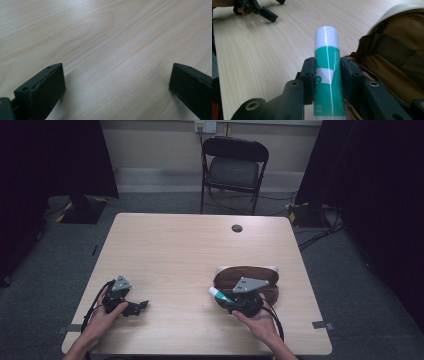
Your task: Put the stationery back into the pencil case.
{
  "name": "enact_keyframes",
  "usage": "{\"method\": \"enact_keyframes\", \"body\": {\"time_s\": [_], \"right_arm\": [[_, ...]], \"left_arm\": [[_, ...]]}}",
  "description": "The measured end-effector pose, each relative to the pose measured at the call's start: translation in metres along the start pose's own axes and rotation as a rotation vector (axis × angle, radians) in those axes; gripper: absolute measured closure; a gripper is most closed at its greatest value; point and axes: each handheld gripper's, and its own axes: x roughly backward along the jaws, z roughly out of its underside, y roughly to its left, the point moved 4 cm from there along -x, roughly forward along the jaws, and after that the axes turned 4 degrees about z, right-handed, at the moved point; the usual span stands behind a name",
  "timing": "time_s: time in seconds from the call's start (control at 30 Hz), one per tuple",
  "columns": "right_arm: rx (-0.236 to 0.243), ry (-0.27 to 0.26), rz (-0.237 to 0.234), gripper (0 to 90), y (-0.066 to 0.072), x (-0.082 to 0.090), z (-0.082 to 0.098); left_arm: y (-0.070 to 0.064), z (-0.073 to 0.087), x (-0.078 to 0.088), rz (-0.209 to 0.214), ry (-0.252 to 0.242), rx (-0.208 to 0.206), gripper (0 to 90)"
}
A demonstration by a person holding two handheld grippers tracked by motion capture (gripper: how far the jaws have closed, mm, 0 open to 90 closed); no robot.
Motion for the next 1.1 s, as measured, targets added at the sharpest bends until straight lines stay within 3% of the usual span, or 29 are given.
{"method": "enact_keyframes", "body": {"time_s": [0.47, 1.1], "right_arm": [[-0.033, 0.001, 0.044, 65.7, -0.021, 0.008, 0.001], [-0.067, 0.026, 0.122, 65.6, -0.050, -0.002, 0.001]], "left_arm": [[0.000, 0.000, 0.000, 0.000, 0.001, 0.000, 0.0], [0.000, 0.000, 0.000, 0.000, 0.000, 0.000, 0.0]]}}
